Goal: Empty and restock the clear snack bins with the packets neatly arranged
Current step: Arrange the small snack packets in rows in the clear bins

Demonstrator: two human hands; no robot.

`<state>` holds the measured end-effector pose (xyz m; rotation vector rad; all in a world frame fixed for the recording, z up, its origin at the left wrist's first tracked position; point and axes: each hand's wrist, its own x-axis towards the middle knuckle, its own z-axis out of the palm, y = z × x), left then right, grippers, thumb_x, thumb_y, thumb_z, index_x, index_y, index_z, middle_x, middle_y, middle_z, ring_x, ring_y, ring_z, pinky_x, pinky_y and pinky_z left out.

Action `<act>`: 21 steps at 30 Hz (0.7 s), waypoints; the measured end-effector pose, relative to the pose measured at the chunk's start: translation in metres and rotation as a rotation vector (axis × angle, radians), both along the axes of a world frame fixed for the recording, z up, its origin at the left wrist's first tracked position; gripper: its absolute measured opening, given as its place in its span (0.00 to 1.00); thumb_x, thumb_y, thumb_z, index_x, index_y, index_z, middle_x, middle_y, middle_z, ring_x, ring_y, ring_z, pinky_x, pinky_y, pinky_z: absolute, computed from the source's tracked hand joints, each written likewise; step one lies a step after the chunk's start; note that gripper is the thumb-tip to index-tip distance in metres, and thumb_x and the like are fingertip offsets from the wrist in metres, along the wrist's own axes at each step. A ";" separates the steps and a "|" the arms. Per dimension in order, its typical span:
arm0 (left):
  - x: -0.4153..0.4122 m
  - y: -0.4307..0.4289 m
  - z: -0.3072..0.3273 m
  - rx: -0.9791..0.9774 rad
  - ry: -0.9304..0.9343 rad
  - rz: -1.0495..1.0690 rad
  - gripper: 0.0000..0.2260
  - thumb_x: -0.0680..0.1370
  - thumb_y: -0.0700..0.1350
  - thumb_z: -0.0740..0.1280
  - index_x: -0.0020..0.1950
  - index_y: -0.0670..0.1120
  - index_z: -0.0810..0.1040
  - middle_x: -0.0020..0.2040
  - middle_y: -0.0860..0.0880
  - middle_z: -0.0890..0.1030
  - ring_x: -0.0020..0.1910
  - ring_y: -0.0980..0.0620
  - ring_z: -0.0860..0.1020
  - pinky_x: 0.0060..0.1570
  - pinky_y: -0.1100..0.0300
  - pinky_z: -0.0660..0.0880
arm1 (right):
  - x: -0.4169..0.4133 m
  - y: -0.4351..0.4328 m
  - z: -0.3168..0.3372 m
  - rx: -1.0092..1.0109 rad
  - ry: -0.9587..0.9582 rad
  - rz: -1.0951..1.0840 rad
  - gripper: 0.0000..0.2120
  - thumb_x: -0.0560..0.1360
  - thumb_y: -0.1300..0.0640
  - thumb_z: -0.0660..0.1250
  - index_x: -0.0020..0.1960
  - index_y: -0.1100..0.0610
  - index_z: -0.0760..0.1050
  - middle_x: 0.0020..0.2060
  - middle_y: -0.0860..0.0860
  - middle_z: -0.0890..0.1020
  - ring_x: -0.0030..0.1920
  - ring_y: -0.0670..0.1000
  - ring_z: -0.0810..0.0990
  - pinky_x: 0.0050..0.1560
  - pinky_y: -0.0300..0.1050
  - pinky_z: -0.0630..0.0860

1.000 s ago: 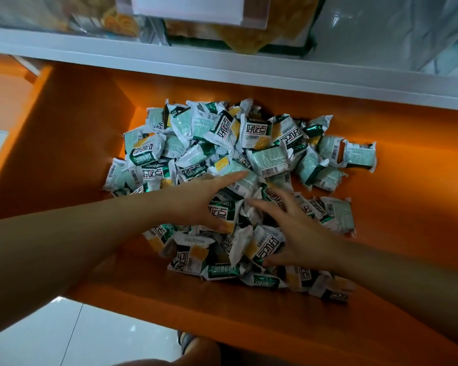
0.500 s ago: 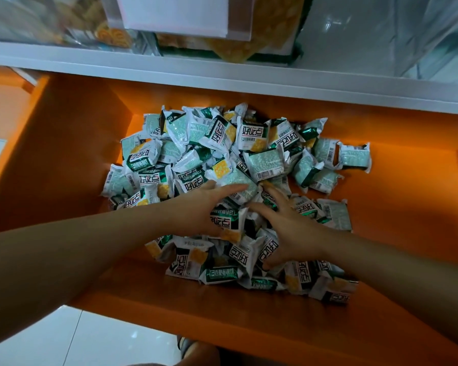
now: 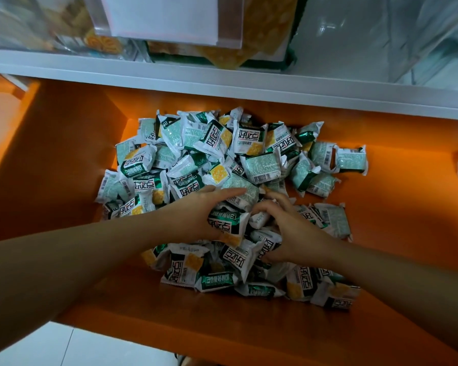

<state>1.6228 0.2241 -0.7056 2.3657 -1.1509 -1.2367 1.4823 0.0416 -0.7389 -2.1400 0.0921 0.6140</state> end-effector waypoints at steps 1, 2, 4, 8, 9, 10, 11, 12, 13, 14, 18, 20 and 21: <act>0.000 0.000 0.000 -0.007 0.006 0.007 0.41 0.71 0.53 0.75 0.73 0.69 0.50 0.70 0.51 0.64 0.65 0.51 0.69 0.60 0.57 0.71 | 0.000 0.000 0.000 0.016 0.002 -0.013 0.33 0.68 0.56 0.76 0.60 0.38 0.58 0.65 0.31 0.48 0.64 0.49 0.64 0.50 0.42 0.72; 0.001 0.000 0.000 -0.014 0.007 0.009 0.41 0.71 0.53 0.75 0.73 0.69 0.50 0.70 0.51 0.65 0.65 0.50 0.70 0.60 0.56 0.71 | 0.000 -0.001 0.000 0.028 0.003 -0.025 0.33 0.68 0.56 0.76 0.60 0.38 0.58 0.64 0.31 0.48 0.66 0.49 0.63 0.50 0.41 0.71; 0.000 0.001 -0.001 -0.014 0.004 0.004 0.41 0.72 0.53 0.74 0.73 0.69 0.50 0.69 0.50 0.65 0.64 0.50 0.71 0.59 0.56 0.72 | 0.000 0.000 -0.002 0.032 0.013 -0.024 0.33 0.69 0.56 0.76 0.63 0.40 0.59 0.66 0.32 0.47 0.69 0.51 0.61 0.53 0.41 0.69; -0.005 0.001 -0.005 0.016 0.011 -0.020 0.40 0.72 0.57 0.73 0.74 0.69 0.49 0.65 0.48 0.66 0.63 0.48 0.69 0.57 0.57 0.69 | -0.004 0.006 -0.009 0.007 0.048 0.019 0.40 0.68 0.54 0.77 0.69 0.40 0.56 0.71 0.36 0.36 0.72 0.54 0.58 0.55 0.42 0.73; -0.007 0.000 -0.005 0.016 0.003 -0.027 0.40 0.72 0.57 0.73 0.74 0.69 0.49 0.65 0.48 0.66 0.63 0.48 0.68 0.57 0.57 0.68 | -0.005 0.007 -0.011 0.010 0.035 0.011 0.40 0.67 0.54 0.77 0.68 0.39 0.56 0.71 0.37 0.36 0.73 0.54 0.58 0.56 0.42 0.73; -0.008 0.000 -0.005 0.014 -0.004 -0.027 0.40 0.72 0.56 0.73 0.74 0.69 0.49 0.65 0.48 0.66 0.63 0.48 0.68 0.58 0.57 0.68 | -0.006 0.007 -0.010 0.021 0.028 -0.006 0.38 0.68 0.55 0.77 0.66 0.38 0.57 0.72 0.38 0.37 0.72 0.54 0.58 0.56 0.41 0.73; -0.008 0.000 -0.006 0.011 -0.006 -0.023 0.41 0.72 0.56 0.73 0.74 0.68 0.49 0.66 0.48 0.65 0.64 0.48 0.68 0.58 0.57 0.68 | -0.006 0.008 -0.010 0.038 0.029 -0.033 0.36 0.68 0.55 0.77 0.64 0.37 0.57 0.72 0.39 0.39 0.72 0.53 0.59 0.56 0.42 0.73; -0.008 0.000 -0.006 0.007 -0.003 -0.015 0.41 0.71 0.56 0.73 0.74 0.68 0.49 0.67 0.48 0.65 0.64 0.49 0.68 0.59 0.58 0.67 | -0.006 0.008 -0.010 0.055 0.033 -0.062 0.34 0.68 0.56 0.76 0.62 0.37 0.58 0.72 0.39 0.42 0.71 0.53 0.60 0.55 0.43 0.74; -0.008 0.000 -0.005 0.003 0.001 -0.004 0.41 0.71 0.56 0.74 0.74 0.69 0.49 0.67 0.49 0.65 0.65 0.49 0.68 0.59 0.58 0.68 | -0.006 0.008 -0.009 0.066 0.041 -0.086 0.33 0.68 0.57 0.76 0.61 0.37 0.60 0.72 0.40 0.45 0.70 0.53 0.61 0.54 0.43 0.74; -0.008 0.000 -0.004 -0.005 0.003 0.004 0.41 0.70 0.56 0.74 0.74 0.69 0.50 0.68 0.50 0.65 0.65 0.50 0.69 0.59 0.59 0.69 | -0.005 0.007 -0.008 0.072 0.047 -0.103 0.32 0.68 0.57 0.76 0.60 0.37 0.61 0.71 0.42 0.48 0.68 0.53 0.62 0.52 0.41 0.74; -0.004 -0.002 0.006 -0.059 -0.012 0.023 0.41 0.69 0.53 0.76 0.69 0.73 0.51 0.65 0.53 0.67 0.58 0.53 0.74 0.55 0.61 0.73 | 0.000 -0.001 0.001 0.061 0.025 -0.119 0.30 0.68 0.58 0.75 0.58 0.38 0.61 0.63 0.48 0.60 0.56 0.53 0.69 0.40 0.38 0.73; -0.002 -0.006 0.014 -0.097 -0.011 0.041 0.40 0.69 0.51 0.76 0.66 0.74 0.51 0.63 0.53 0.67 0.54 0.53 0.76 0.56 0.59 0.76 | 0.005 -0.008 0.010 0.027 0.018 -0.120 0.31 0.68 0.58 0.76 0.58 0.36 0.62 0.62 0.48 0.62 0.54 0.55 0.72 0.44 0.51 0.77; -0.002 -0.009 0.018 -0.119 -0.020 0.044 0.40 0.69 0.51 0.76 0.65 0.74 0.51 0.63 0.52 0.67 0.54 0.53 0.76 0.58 0.58 0.76 | 0.007 -0.011 0.016 0.006 0.017 -0.119 0.31 0.67 0.57 0.76 0.57 0.35 0.61 0.62 0.48 0.62 0.52 0.56 0.74 0.44 0.55 0.77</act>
